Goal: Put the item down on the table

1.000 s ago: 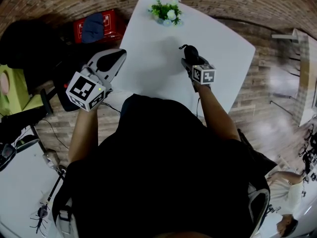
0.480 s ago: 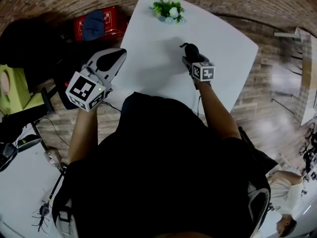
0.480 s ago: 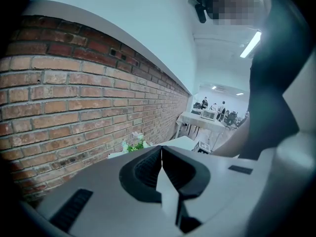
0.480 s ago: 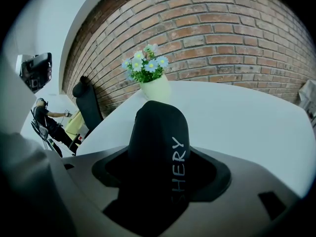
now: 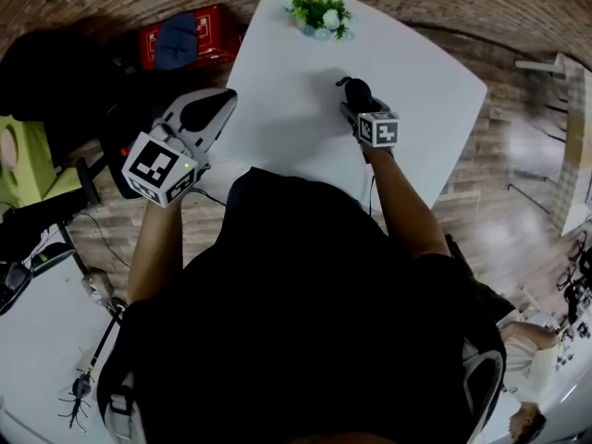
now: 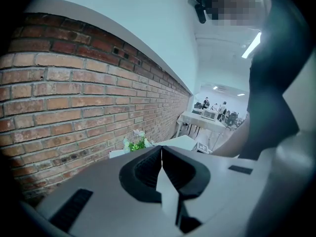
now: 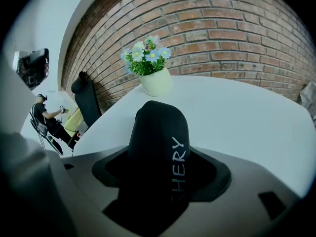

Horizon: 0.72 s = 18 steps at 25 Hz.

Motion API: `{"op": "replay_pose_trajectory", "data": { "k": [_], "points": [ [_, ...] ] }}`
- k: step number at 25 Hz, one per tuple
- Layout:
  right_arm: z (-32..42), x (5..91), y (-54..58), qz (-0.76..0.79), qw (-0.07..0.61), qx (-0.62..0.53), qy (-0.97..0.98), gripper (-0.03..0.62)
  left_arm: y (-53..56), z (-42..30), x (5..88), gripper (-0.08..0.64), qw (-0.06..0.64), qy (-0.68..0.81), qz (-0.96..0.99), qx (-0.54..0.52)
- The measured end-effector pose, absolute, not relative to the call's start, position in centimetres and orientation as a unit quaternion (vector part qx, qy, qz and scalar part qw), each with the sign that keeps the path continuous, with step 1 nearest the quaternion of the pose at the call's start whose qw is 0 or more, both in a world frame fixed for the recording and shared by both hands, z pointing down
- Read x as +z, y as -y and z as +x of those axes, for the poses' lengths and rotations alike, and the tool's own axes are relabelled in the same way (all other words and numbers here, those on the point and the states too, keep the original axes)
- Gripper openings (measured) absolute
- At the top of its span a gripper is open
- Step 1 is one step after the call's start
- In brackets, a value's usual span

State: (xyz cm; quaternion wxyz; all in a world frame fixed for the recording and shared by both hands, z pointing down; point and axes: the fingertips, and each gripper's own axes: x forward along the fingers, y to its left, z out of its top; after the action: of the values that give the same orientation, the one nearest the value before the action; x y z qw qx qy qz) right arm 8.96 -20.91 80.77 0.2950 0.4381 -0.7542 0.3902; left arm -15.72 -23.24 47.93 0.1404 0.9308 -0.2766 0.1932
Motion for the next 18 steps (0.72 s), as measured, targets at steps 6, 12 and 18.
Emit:
{"op": "replay_pose_trajectory", "data": {
  "k": [6, 12, 18],
  "points": [
    [8.4, 81.4, 21.1, 0.433, 0.302, 0.390, 0.755, 0.348, 23.2, -16.3, 48.2, 0.011, 0.144, 0.281, 0.929, 0.192],
    [8.2, 81.9, 21.5, 0.435, 0.306, 0.391, 0.752, 0.348, 23.2, -16.6, 48.5, 0.011, 0.150, 0.281, 0.928, 0.195],
    [8.2, 82.0, 21.6, 0.438, 0.311, 0.389, 0.748, 0.348, 23.2, -16.6, 48.3, 0.011, 0.145, 0.281, 0.929, 0.194]
  ]
}}
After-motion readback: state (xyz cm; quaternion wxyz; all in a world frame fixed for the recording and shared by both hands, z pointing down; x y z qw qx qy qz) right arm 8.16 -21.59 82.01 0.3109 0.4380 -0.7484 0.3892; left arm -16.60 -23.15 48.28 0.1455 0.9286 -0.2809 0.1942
